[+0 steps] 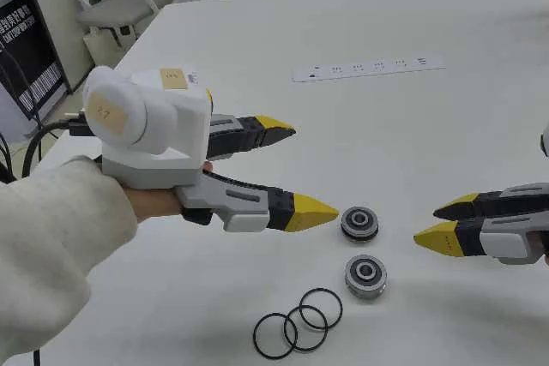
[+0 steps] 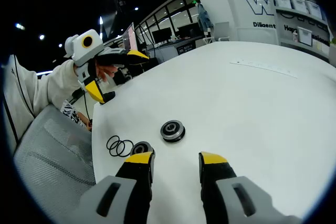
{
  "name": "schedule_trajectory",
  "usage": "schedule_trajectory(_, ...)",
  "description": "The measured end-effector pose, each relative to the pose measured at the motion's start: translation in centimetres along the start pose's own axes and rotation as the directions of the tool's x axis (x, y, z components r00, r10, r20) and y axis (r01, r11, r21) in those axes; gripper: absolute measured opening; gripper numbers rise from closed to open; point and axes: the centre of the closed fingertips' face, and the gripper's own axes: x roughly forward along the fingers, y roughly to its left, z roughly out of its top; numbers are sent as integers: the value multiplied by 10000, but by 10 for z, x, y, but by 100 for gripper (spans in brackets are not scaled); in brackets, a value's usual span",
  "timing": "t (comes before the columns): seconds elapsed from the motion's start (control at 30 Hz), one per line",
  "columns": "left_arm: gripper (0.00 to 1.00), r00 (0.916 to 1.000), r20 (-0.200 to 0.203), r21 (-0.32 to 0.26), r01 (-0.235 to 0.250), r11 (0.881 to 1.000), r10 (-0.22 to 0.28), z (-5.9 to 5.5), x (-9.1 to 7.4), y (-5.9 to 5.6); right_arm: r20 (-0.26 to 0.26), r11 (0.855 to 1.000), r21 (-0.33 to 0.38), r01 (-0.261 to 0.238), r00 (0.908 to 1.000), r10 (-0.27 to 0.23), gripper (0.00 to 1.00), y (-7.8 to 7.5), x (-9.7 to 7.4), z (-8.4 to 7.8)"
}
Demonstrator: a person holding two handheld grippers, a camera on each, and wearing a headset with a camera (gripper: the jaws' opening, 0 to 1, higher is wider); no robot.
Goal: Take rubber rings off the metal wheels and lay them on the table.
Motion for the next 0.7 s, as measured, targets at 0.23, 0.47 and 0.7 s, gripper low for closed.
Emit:
schedule_trajectory(0.23,68,9996,-206,1,198,9998,-198,-6,13,-3,0,10000,-21,-27,10000,27,31,-1,2,0)
schedule_trajectory(0.47,62,9990,-296,30,329,9995,-328,-11,24,-5,-17,10000,-32,-66,10000,66,31,-1,6,0)
schedule_trajectory(0.7,55,9990,-255,-4,375,9993,-375,-11,33,-5,-23,9999,-130,-62,10000,62,31,-1,11,2)
